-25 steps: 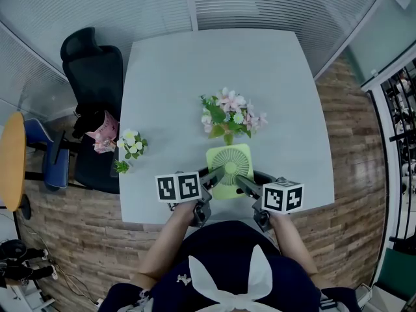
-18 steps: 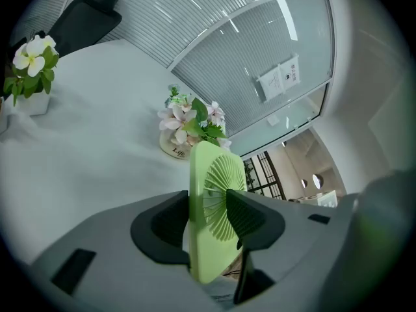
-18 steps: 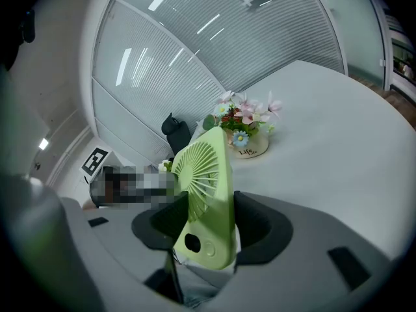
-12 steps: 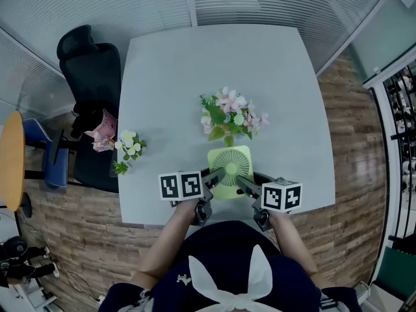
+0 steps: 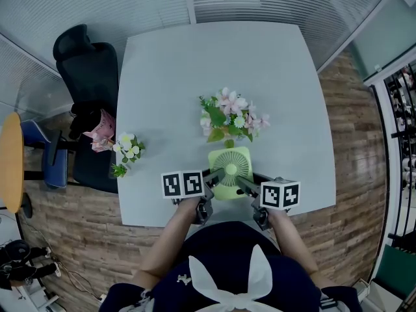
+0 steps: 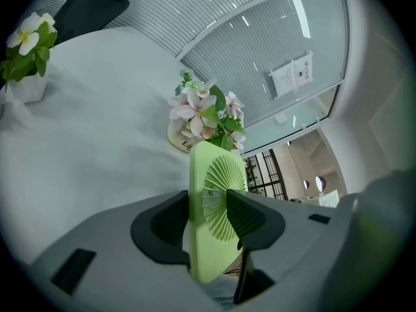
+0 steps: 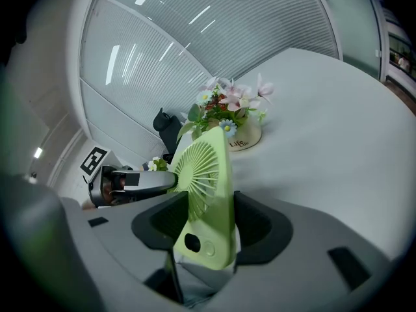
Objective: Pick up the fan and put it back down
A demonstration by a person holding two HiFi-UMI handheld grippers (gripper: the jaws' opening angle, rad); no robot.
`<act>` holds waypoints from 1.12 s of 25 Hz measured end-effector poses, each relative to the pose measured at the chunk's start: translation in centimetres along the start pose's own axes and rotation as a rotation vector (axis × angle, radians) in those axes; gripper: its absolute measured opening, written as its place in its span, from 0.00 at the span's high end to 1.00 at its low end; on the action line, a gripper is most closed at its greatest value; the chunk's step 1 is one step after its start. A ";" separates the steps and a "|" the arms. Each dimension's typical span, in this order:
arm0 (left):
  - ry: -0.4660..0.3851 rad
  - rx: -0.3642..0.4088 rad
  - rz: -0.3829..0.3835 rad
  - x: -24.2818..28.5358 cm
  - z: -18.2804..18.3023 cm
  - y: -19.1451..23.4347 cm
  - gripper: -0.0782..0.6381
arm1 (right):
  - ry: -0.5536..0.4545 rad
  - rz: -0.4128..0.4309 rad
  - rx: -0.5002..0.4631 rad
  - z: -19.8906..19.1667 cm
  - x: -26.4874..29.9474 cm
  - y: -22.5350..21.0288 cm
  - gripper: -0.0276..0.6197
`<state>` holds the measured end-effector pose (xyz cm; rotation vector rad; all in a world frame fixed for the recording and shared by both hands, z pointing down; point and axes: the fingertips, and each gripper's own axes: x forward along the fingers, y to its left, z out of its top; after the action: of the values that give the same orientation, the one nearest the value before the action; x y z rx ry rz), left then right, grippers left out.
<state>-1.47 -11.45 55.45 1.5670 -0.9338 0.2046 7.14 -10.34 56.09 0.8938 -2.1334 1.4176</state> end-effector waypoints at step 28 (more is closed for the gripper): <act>0.094 -0.072 0.021 4.4 -0.7 3.5 0.62 | 0.068 -0.032 0.086 -1.2 2.9 -4.1 0.61</act>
<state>-0.62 -12.53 60.89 1.4693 -0.8753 0.2544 8.00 -11.16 61.11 0.8945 -2.0124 1.5121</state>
